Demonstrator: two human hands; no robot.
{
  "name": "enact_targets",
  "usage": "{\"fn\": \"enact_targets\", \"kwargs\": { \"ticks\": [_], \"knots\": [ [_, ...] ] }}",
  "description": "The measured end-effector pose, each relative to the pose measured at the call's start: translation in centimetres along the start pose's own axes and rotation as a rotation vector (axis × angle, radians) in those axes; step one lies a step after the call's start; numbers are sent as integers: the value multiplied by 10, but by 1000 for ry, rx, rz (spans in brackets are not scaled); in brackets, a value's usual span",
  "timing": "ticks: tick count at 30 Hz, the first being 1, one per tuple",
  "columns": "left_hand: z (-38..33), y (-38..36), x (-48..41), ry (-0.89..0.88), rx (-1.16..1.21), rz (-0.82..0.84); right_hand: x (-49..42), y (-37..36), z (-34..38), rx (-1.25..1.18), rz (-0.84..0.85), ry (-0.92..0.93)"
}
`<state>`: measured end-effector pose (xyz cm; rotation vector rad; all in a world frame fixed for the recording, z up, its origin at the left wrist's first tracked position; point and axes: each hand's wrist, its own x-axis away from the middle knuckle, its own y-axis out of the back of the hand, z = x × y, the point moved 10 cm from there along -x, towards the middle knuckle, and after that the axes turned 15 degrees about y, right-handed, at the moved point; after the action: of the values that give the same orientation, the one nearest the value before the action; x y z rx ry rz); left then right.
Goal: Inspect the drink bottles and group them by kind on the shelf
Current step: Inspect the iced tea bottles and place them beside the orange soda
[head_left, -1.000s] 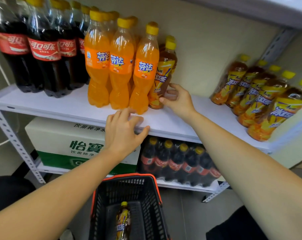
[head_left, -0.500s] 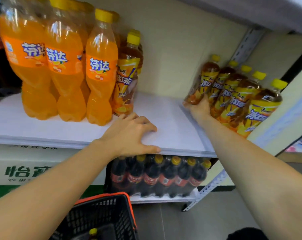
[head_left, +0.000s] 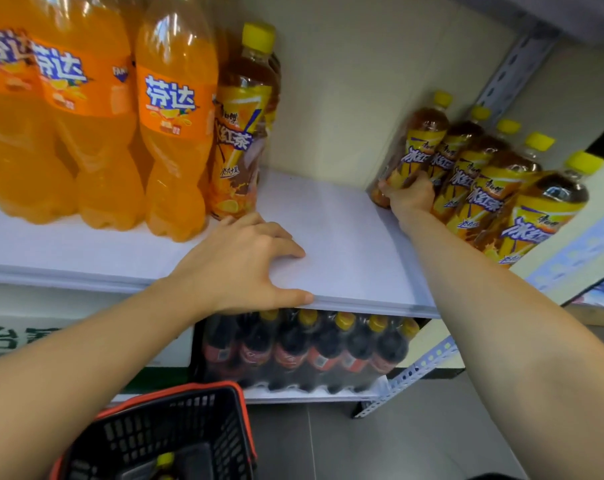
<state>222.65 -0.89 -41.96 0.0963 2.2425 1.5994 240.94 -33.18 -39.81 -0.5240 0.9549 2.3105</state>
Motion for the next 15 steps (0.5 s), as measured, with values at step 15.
{"fn": "enact_targets", "kwargs": {
  "ticks": [15],
  "knots": [
    [9,8,-2,78,194,56,109,19,54,-672,110,-167]
  ]
}}
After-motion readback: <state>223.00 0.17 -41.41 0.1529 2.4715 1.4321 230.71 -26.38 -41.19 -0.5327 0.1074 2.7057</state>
